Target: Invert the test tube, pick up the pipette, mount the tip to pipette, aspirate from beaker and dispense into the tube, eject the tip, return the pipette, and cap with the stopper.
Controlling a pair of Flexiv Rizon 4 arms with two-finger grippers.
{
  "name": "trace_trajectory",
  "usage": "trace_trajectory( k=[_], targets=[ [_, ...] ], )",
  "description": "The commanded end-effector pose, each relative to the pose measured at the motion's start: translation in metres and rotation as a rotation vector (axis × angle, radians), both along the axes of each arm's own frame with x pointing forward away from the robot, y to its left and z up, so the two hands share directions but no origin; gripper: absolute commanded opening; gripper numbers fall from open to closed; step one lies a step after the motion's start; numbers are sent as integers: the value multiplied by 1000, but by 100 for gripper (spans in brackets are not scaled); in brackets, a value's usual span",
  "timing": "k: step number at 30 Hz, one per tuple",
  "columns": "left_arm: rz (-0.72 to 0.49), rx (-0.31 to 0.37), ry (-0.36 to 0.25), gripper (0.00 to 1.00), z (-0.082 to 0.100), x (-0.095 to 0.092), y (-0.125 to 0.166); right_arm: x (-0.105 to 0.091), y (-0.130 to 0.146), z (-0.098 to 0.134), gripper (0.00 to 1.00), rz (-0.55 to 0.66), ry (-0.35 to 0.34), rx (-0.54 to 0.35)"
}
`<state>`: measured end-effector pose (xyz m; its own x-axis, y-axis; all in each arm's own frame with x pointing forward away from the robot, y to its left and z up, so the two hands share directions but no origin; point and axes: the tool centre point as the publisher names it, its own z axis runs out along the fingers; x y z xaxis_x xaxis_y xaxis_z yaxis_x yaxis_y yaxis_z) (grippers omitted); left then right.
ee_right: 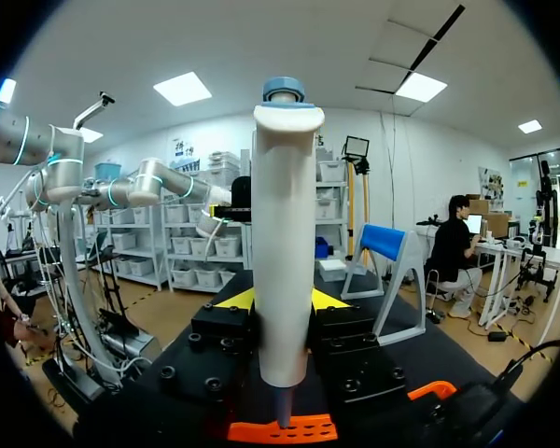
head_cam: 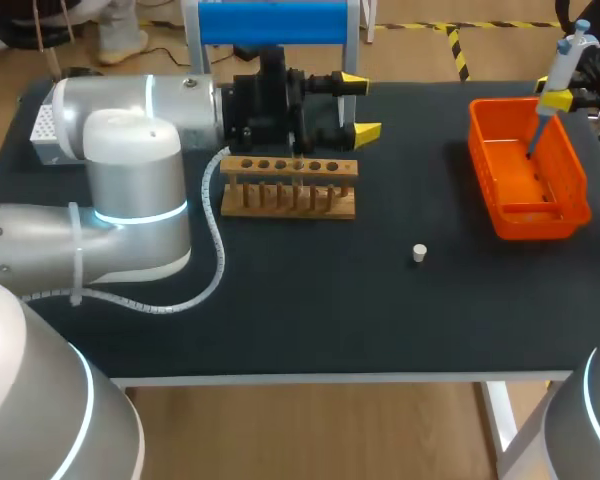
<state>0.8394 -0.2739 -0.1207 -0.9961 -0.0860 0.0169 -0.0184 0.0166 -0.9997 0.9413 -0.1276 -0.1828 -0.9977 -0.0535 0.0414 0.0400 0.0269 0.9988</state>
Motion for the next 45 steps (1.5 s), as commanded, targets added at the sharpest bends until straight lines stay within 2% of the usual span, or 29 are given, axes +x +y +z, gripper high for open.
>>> trace_trajectory(
  k=[1,12,45],
  targets=[
    [10,-6,-2,100,-4,-6,0,1,-1,1,0,4,1,-3],
    [43,-18,-13,100,-9,-15,7,1,-1,1,0,4,1,-3],
    [40,6,-19,100,-8,-13,9,1,-1,1,0,4,1,-3]
  ],
)
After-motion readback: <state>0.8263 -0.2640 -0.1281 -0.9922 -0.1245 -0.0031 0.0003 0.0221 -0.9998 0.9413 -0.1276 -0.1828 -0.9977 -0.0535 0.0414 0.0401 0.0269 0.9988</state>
